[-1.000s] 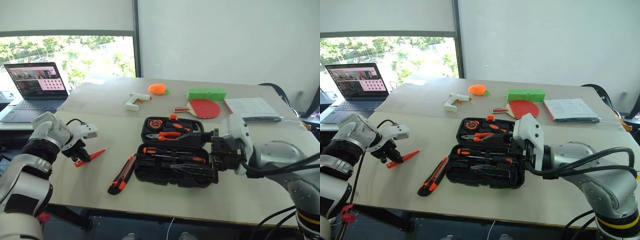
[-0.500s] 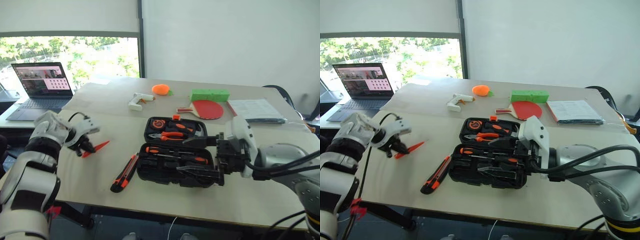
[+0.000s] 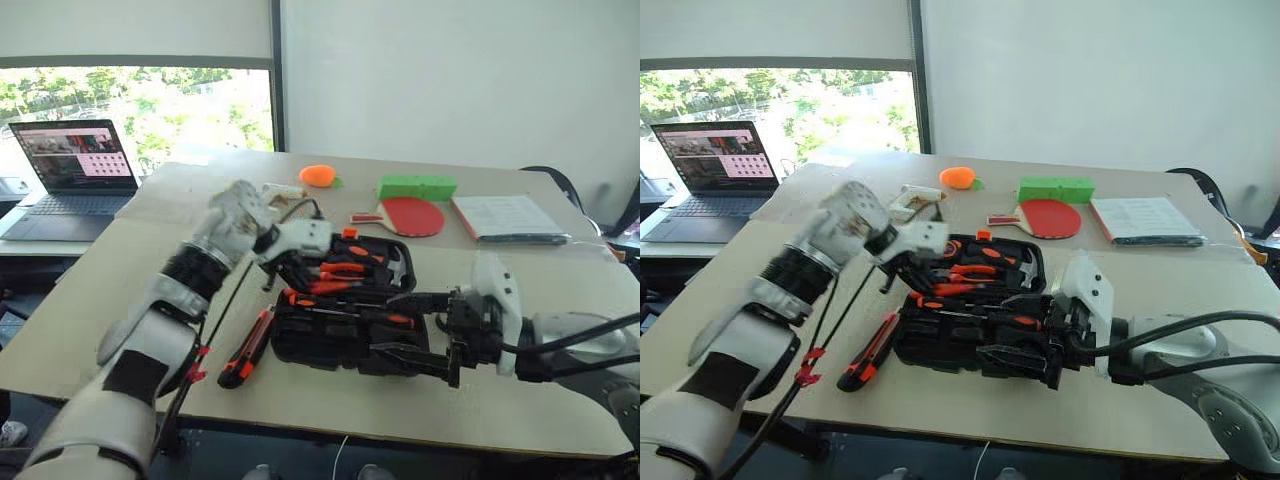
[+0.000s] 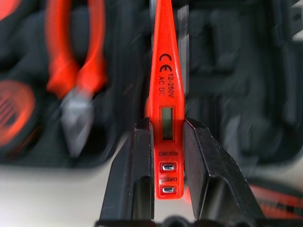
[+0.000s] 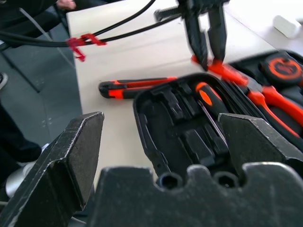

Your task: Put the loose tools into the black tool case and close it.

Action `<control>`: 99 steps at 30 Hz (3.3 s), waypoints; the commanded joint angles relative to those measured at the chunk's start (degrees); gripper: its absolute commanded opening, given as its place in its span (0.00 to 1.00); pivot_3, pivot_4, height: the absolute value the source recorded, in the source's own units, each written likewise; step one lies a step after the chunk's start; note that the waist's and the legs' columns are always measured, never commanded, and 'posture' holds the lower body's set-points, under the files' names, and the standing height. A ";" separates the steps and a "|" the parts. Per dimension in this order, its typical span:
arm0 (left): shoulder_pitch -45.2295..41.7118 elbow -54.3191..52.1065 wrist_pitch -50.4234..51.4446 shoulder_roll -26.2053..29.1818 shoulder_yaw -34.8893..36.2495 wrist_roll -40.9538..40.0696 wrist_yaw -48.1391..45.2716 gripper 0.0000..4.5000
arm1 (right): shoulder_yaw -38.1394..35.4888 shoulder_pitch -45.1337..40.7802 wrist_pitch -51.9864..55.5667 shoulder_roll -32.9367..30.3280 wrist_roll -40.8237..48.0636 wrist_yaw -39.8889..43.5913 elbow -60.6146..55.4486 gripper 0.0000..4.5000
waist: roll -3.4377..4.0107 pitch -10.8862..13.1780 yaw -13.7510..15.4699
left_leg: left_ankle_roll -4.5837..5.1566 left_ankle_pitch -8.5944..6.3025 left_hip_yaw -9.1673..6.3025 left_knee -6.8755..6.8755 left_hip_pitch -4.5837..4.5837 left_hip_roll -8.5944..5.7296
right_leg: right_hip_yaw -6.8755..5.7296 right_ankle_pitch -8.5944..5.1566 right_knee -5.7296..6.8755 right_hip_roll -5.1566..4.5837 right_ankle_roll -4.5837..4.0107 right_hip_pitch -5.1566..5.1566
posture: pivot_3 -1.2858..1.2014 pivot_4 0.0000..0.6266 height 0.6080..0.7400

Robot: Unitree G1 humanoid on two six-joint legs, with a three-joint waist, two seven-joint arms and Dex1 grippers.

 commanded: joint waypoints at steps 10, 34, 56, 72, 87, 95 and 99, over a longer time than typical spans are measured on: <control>5.17 -13.38 8.69 2.87 -5.81 0.79 -0.32 0.09 | -2.72 2.99 -2.45 0.90 1.34 -6.28 -3.71 1.00 | 0.01 0.00 0.34 | -0.01 0.01 0.01 0.13 0.12 -0.02 | 0.08 -0.01 0.18 -0.02 0.01 0.08 | 0.52 0.24 0.97; 7.10 -10.69 6.58 2.67 -7.93 4.71 0.73 0.20 | -0.80 1.67 -3.82 2.38 0.42 -7.84 -2.26 1.00 | 0.03 -0.02 -0.03 | 0.00 0.01 0.04 0.10 0.38 -0.01 | 0.13 -0.02 0.27 0.03 -0.02 0.21 | 0.52 0.24 0.97; 2.66 -14.33 9.59 9.25 -4.04 -10.94 2.44 0.43 | 1.45 1.35 -5.30 3.51 -3.49 -5.07 0.18 1.00 | 0.05 -0.02 0.43 | -0.01 0.01 0.05 0.13 0.36 -0.02 | 0.12 -0.03 0.30 0.00 -0.01 0.20 | 0.52 0.24 0.97; 5.41 -9.62 4.89 4.47 -5.28 -5.21 5.98 0.01 | 0.82 1.46 -4.49 3.56 -2.64 -5.38 -0.25 1.00 | 0.05 -0.02 0.33 | -0.01 0.01 0.05 0.13 0.34 -0.03 | 0.13 -0.03 0.30 0.01 -0.01 0.19 | 0.52 0.24 0.97; 7.74 -9.83 3.57 2.70 -6.20 -2.92 5.91 0.01 | 0.27 1.48 -4.25 3.40 -1.33 -6.12 0.08 1.00 | 0.05 -0.02 0.33 | -0.01 0.01 0.05 0.13 0.36 -0.03 | 0.13 -0.03 0.29 0.01 -0.01 0.20 | 0.52 0.24 0.97; 9.53 -9.43 2.68 2.44 -6.36 -0.97 6.32 0.01 | 0.12 1.62 -4.26 3.27 -0.46 -6.84 -0.09 1.00 | 0.16 -0.10 0.33 | -0.01 0.01 0.05 0.13 0.48 -0.03 | 0.13 -0.03 0.29 0.00 -0.01 0.33 | 0.52 0.24 0.97; 8.90 -5.54 1.81 2.29 -5.66 -0.19 6.95 0.01 | 0.16 1.58 -4.21 3.29 -0.14 -7.06 -0.22 1.00 | 0.34 -0.21 0.33 | -0.01 0.01 0.06 0.13 0.49 -0.03 | 0.13 -0.03 0.29 0.00 -0.01 0.35 | 0.52 0.24 0.97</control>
